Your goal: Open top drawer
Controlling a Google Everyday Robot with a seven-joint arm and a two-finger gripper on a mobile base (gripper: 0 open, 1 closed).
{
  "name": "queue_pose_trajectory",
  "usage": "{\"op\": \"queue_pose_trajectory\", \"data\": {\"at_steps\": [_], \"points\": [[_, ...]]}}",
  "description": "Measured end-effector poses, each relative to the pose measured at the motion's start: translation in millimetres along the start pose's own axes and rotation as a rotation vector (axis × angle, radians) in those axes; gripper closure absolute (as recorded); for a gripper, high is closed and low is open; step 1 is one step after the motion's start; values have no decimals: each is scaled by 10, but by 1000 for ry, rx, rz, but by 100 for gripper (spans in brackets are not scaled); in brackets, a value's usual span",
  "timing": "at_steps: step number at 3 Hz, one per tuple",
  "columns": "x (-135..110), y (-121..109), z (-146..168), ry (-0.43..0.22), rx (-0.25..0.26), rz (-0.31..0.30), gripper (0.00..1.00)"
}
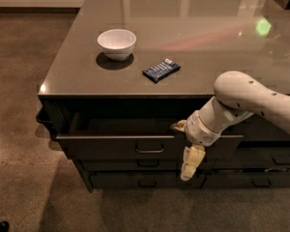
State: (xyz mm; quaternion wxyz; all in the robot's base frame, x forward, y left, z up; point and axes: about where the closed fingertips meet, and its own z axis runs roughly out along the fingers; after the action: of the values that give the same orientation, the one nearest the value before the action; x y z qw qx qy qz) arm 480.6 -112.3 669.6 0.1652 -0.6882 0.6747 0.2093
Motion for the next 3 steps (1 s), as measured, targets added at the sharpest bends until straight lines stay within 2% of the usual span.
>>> {"op": "queue_pose_trajectory", "data": {"at_steps": [1,3], "points": [[0,0,1,0,0,0,0],[-48,67,117,4,-61,-15,0]]}}
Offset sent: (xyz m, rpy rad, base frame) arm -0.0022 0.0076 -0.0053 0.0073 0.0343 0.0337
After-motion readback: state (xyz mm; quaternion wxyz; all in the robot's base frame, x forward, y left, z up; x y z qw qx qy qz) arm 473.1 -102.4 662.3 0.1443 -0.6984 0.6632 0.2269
